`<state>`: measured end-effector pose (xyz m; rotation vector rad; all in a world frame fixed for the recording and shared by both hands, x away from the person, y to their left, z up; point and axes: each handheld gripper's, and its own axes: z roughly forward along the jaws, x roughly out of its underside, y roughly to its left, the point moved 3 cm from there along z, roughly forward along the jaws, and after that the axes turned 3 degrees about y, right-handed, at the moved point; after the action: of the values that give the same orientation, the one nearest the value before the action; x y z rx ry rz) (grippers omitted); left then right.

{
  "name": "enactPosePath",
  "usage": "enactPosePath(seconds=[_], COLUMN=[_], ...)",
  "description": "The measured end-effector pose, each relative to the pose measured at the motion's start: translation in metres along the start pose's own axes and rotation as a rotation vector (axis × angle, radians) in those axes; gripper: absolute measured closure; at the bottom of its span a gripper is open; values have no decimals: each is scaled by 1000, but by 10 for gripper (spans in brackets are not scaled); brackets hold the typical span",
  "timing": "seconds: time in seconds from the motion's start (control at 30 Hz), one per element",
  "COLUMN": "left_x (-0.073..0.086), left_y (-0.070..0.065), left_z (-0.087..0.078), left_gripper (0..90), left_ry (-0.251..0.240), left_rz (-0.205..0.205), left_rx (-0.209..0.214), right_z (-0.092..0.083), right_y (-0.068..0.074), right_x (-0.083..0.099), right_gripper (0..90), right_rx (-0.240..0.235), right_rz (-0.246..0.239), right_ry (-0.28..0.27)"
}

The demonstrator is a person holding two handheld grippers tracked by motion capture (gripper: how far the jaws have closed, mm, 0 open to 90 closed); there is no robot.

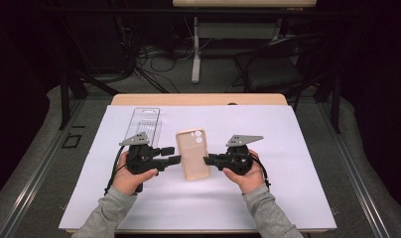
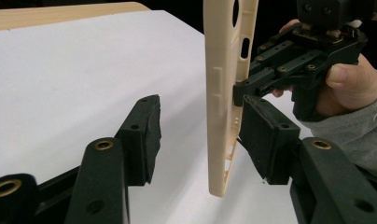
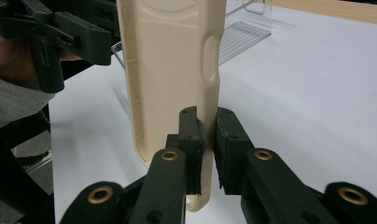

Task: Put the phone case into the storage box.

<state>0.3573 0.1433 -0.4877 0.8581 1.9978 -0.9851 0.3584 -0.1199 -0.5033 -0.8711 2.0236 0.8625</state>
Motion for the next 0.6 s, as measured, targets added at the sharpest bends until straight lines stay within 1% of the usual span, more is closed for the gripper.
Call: enactPosePath(seconds=[0.03,0.07,0.1,0.13,0.23,0.37,0.5,0.57,0.6], left_x=[0,-1,-1,-1,-2,-3,-4,-4,-4], left_y=[1,1,2,2,3,5,7,7,7], left_z=[-1,-2,-3,-4,-6,-8,-9,-9,-9], left_gripper=[475,462,453,452,444,432,428,428,428], left_ry=[-4,-9,-6,-7,6,-2,-24,-24,-19], left_rz=[-1,4,2,4,9,20,35,45,37], left_rx=[-17,-44,-58,-60,-87,-105,-126,-143,-149], right_z=[0,-1,-1,-2,-2,-2,-3,-3,-3], right_y=[0,-1,-2,-2,-4,-5,-6,-6,-6], right_x=[0,0,0,0,1,2,2,2,3], right_gripper=[826,826,826,825,825,825,825,825,825], right_rx=[4,7,14,23,53,80,97,104,107], right_rz=[2,7,10,16,21,32,50,55,57], right_ry=[-2,-6,-11,-17,-19,-29,-41,-46,-47])
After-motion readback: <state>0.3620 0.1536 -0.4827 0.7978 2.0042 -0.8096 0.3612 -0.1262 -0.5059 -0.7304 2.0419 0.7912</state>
